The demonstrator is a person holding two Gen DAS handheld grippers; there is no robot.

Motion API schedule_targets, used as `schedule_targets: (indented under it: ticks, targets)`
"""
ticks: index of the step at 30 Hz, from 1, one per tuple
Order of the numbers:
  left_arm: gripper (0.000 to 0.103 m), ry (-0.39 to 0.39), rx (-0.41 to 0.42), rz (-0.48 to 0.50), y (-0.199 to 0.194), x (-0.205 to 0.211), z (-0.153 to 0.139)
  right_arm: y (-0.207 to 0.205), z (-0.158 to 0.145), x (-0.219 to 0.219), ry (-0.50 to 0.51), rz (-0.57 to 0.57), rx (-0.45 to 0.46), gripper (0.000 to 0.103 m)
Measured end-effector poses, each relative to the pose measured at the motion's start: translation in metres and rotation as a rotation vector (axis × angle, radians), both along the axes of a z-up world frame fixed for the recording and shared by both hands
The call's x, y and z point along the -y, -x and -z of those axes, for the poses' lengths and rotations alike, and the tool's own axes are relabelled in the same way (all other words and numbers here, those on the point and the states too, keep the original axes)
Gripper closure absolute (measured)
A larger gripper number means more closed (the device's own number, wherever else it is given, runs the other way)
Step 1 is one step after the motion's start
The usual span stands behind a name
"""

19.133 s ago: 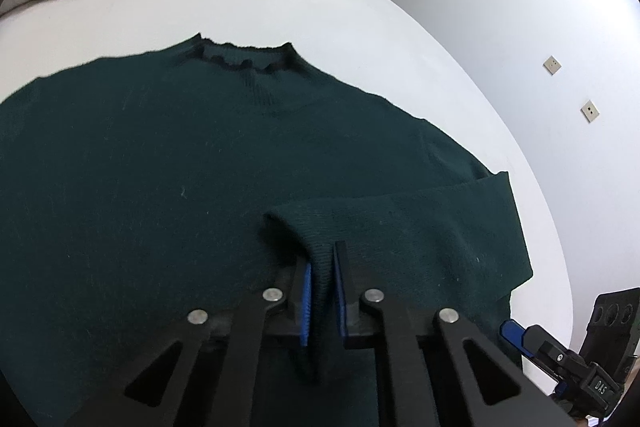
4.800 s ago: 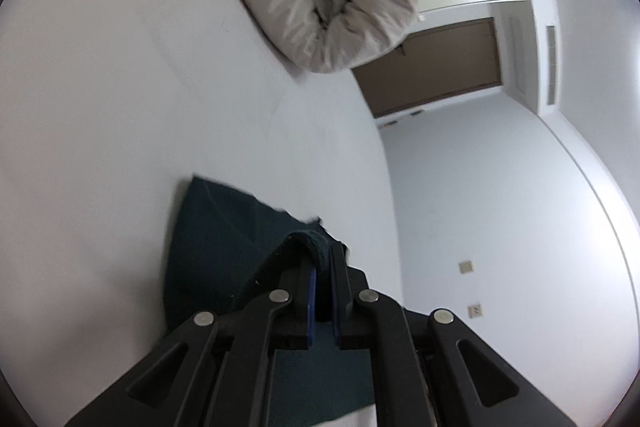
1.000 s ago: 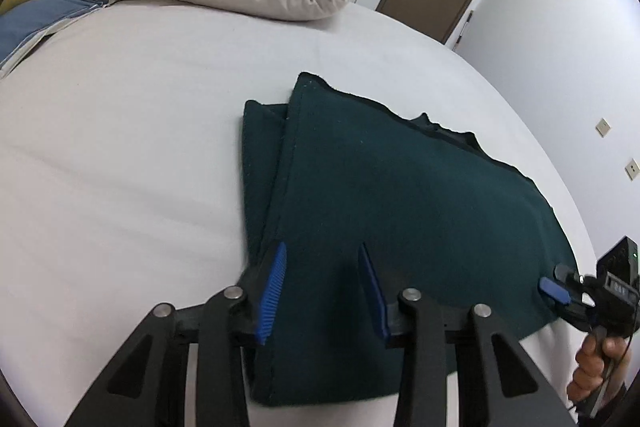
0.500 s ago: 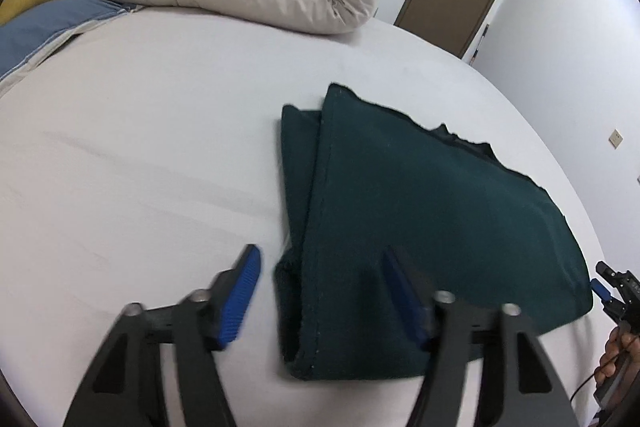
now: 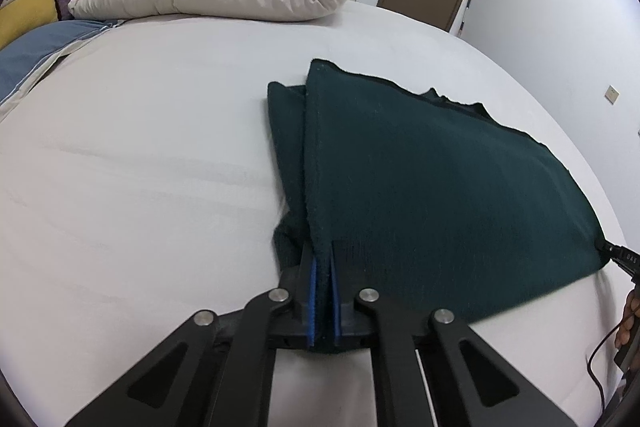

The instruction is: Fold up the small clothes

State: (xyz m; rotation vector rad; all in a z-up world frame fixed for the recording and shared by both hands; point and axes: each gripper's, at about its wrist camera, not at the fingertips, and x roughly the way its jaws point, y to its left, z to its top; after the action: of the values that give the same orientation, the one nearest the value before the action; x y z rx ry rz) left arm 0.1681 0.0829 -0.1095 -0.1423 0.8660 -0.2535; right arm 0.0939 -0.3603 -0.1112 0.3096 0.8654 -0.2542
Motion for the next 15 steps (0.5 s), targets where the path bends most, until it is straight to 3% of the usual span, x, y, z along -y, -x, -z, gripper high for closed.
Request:
schedule_targets:
  ticks: [9, 11, 13, 15]
  targets:
    - [0.096, 0.017, -0.021, -0.007, 0.005, -0.004, 0.005, -0.005, 0.014, 0.008, -0.061, -0.006, -0.023, 0.095]
    - [0.094, 0.031, -0.028, -0.013, 0.004, -0.005, 0.004, -0.004, 0.009, 0.011, -0.077, -0.001, -0.027, 0.09]
    - [0.09, 0.05, -0.027, -0.026, 0.005, -0.008, 0.0, 0.0, 0.001, 0.016, -0.079, 0.047, -0.016, 0.08]
    - [0.077, 0.052, -0.015, -0.055, 0.009, -0.011, -0.008, 0.006, -0.008, 0.018, -0.065, 0.093, 0.016, 0.077]
